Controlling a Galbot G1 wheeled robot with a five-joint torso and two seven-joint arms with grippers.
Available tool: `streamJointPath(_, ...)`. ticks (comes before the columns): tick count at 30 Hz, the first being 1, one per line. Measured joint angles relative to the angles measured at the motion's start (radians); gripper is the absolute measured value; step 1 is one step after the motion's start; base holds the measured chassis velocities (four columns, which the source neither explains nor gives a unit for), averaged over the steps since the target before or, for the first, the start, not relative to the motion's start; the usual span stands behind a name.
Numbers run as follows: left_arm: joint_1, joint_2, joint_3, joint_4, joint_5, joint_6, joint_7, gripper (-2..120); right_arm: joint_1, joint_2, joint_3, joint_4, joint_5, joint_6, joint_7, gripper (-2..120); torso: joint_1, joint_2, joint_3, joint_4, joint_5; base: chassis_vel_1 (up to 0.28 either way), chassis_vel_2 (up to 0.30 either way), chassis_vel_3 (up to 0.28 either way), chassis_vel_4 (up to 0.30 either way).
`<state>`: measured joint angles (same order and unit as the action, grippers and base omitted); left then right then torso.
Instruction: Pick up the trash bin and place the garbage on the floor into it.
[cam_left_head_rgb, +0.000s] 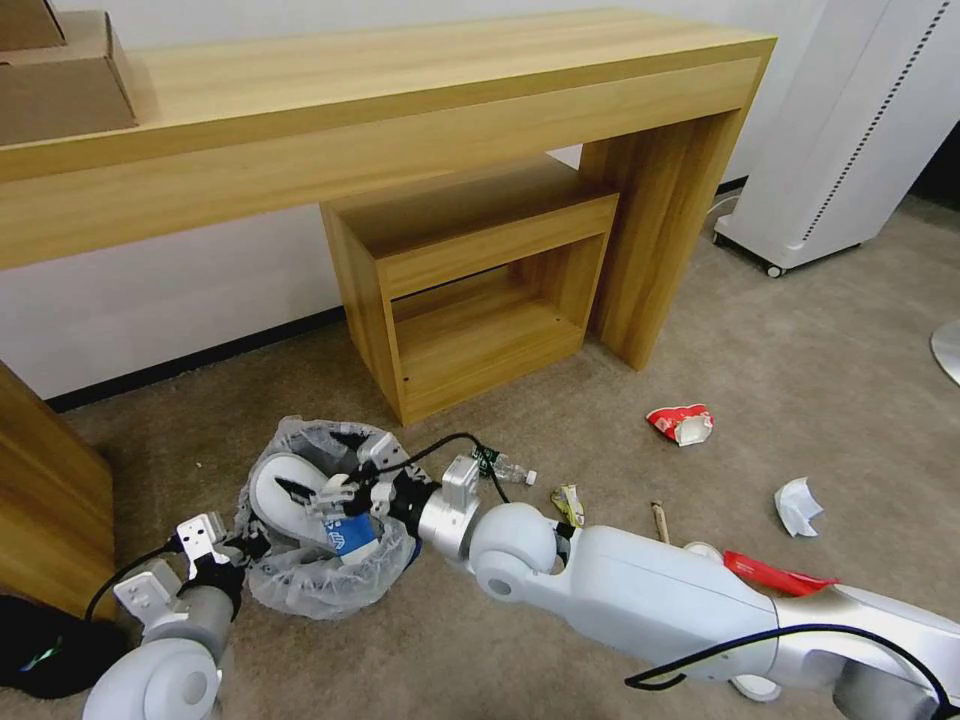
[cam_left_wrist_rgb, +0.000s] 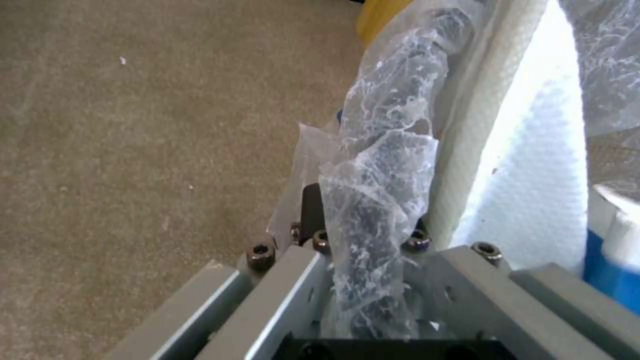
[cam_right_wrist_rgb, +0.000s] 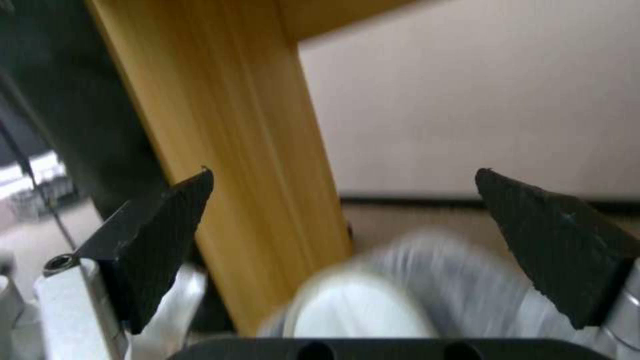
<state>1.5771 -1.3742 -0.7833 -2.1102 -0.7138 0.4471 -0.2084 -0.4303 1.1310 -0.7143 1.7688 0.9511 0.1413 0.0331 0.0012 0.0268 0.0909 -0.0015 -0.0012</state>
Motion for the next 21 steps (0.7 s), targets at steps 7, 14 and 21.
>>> streamJointPath(7,0.014,0.006,-0.017,-0.015,-0.002,0.001,0.000,1,-0.049,-0.062,0.194,0.054,0.021,0.022,-0.035,100,0.000,0.000,0.000,-0.0004,-0.0001,0.000,0.000,0.000,0.000)
streamJointPath(14,0.037,-0.007,-0.035,-0.045,0.002,0.001,0.000,1,-0.131,-0.094,0.481,0.100,0.035,0.010,-0.032,100,0.000,0.000,0.000,-0.0002,0.0001,0.000,0.000,0.000,0.000)
streamJointPath(21,0.041,-0.007,-0.032,-0.048,0.011,-0.001,0.004,1,-0.373,-0.120,0.815,0.178,-0.036,0.003,-0.020,100,0.000,0.000,0.000,-0.0005,0.0002,0.000,0.000,0.000,0.000)
